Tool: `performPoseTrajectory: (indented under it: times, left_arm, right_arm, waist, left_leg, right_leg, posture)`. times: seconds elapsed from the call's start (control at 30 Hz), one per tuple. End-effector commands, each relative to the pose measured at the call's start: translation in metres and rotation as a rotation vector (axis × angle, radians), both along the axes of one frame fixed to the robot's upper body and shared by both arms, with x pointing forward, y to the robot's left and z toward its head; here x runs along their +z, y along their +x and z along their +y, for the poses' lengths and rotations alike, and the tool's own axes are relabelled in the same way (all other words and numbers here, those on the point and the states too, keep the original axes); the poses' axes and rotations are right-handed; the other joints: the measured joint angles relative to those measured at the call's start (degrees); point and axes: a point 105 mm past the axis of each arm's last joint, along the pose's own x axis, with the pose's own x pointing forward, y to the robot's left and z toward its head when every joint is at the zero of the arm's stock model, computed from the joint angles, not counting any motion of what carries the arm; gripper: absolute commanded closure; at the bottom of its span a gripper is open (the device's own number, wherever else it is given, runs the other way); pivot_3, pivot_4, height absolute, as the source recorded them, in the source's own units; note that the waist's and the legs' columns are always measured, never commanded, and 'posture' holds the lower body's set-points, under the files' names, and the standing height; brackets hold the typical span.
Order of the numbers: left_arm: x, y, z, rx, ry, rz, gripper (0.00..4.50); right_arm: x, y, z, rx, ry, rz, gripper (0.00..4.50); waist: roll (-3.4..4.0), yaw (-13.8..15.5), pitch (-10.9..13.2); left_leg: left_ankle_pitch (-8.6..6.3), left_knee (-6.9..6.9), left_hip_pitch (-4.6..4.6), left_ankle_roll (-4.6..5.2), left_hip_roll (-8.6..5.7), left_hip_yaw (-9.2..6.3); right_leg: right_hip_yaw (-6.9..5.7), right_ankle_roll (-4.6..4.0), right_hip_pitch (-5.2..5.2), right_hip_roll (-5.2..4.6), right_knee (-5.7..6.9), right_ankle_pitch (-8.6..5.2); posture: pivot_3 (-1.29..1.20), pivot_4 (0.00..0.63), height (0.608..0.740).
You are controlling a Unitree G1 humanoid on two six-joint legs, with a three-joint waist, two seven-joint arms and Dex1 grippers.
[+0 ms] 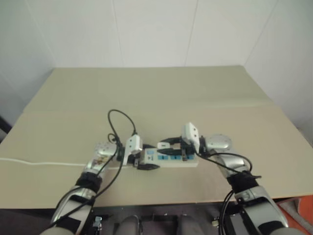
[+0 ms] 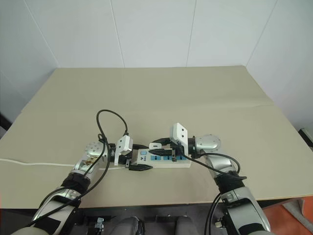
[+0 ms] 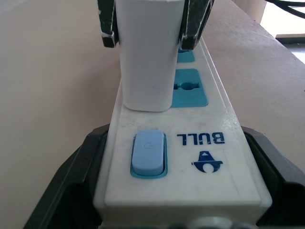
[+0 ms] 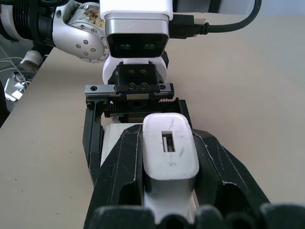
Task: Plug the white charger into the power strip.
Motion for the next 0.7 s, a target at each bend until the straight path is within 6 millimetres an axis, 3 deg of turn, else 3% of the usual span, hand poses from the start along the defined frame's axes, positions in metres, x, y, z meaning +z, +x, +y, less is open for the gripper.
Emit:
performPoseTrajectory:
  times: [0.03,0.33,0.7]
  left_arm:
    - [-0.004,-0.006,-0.003,-0.036,0.013,0.010,1.16]
    - [-0.005,-0.010,-0.002,-0.035,0.007,0.010,1.16]
    - [-0.005,-0.012,0.001,-0.028,0.014,0.009,1.16]
  right_arm:
    - [-0.043,-0.003,-0.014,-0.064,-0.100,0.147,3.32]
    - [-0.055,-0.017,-0.009,0.011,-0.105,0.224,3.32]
    - [-0.057,-0.015,0.004,0.047,-0.124,0.233,3.32]
  waist:
    - [0.00,0.0,0.0]
    - [-0.02,0.1,0.0]
    - [-0.02,-0.4,-0.1]
  left_leg:
    - [0.00,0.00,0.00,0.00,0.00,0.00]
    - [-0.01,-0.07,0.01,0.00,0.01,0.00]
    - [-0.03,-0.24,0.11,-0.02,0.04,0.04]
  right_leg:
    - [0.00,0.00,0.00,0.00,0.00,0.00]
    - [0.00,-0.01,-0.01,0.00,-0.03,-0.01]
    - [0.00,-0.06,-0.02,0.00,-0.06,-0.04]
  posture:
    - [0.00,0.150,0.740]
    - [0.00,0.150,0.740]
    - [0.00,0.150,0.740]
